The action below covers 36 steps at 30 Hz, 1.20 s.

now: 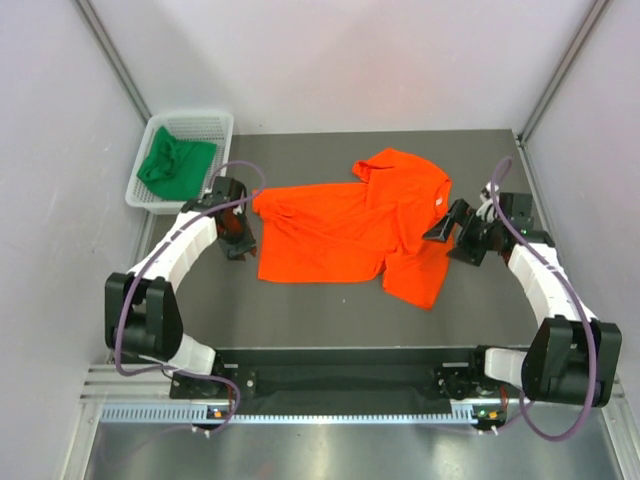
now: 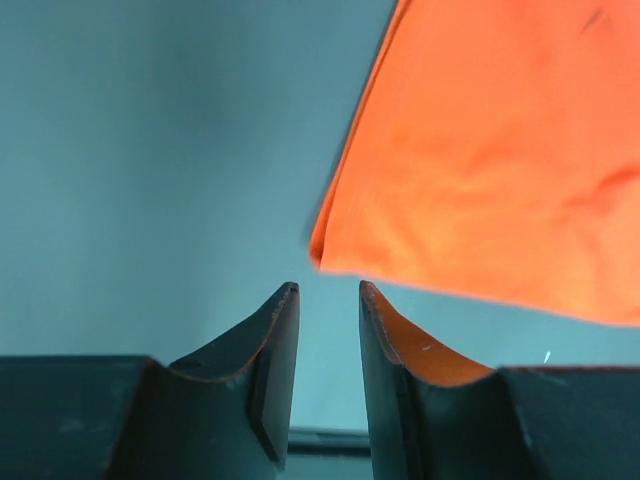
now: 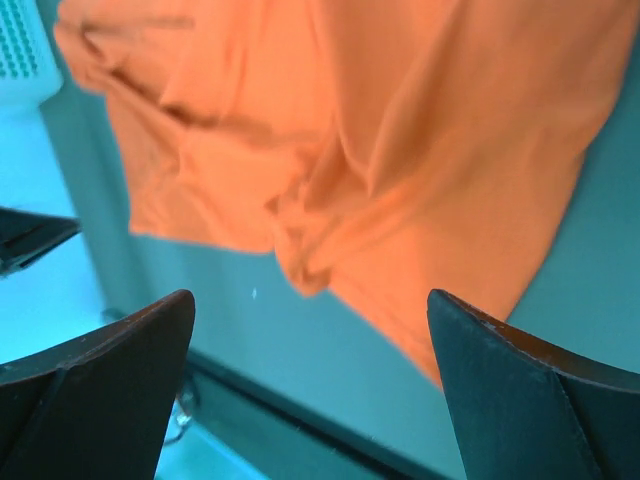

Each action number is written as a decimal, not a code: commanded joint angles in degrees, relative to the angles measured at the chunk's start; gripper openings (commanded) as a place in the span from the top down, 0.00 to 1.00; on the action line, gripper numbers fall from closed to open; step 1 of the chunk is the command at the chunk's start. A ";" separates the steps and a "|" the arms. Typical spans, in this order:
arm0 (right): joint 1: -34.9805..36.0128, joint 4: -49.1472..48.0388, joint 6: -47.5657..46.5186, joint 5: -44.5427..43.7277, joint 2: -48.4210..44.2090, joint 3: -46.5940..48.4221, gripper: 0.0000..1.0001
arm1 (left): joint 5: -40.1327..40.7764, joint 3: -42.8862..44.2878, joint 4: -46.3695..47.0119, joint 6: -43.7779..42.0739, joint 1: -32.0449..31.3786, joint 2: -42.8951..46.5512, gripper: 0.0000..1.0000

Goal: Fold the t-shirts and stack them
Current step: Flatten the tshirt out

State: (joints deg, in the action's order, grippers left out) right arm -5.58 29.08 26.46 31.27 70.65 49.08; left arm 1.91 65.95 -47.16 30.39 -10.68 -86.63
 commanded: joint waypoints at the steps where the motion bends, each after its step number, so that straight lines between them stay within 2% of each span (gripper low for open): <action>1: -0.04 -1.41 4.92 8.64 -2.70 -5.03 0.00 | -4.10 -5.73 2.86 6.59 -0.13 5.05 0.64; 7: 0.31 7.65 -0.53 1.96 -7.54 -5.92 0.01 | -9.47 -17.59 12.34 16.69 0.04 9.19 0.49; 10: 0.31 8.62 -0.62 2.22 -9.99 -6.80 0.02 | -10.00 -20.76 16.04 20.39 0.04 10.07 0.47; 13: 0.31 9.24 0.43 1.96 -12.28 -7.42 0.02 | -7.11 -23.14 17.97 23.03 0.04 11.91 0.45; 19: 0.49 10.30 1.84 0.46 -15.27 -9.87 0.04 | -4.20 -26.13 21.22 26.47 0.74 12.72 0.45; 27: 0.75 11.70 5.88 -7.00 -17.04 -13.48 0.12 | -6.13 -27.72 24.39 29.55 3.20 9.20 0.47; 34: 0.84 11.70 7.82 -9.99 -15.02 -14.28 0.14 | -7.97 -28.24 26.85 30.34 4.35 5.78 0.51; 36: 0.84 11.88 7.99 -11.66 -14.49 -13.84 0.15 | -8.85 -28.77 27.64 30.78 4.35 5.25 0.56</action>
State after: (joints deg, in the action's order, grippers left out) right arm -5.34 40.77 33.17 22.92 55.42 34.28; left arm -5.85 38.48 -22.87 60.14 -6.63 -80.27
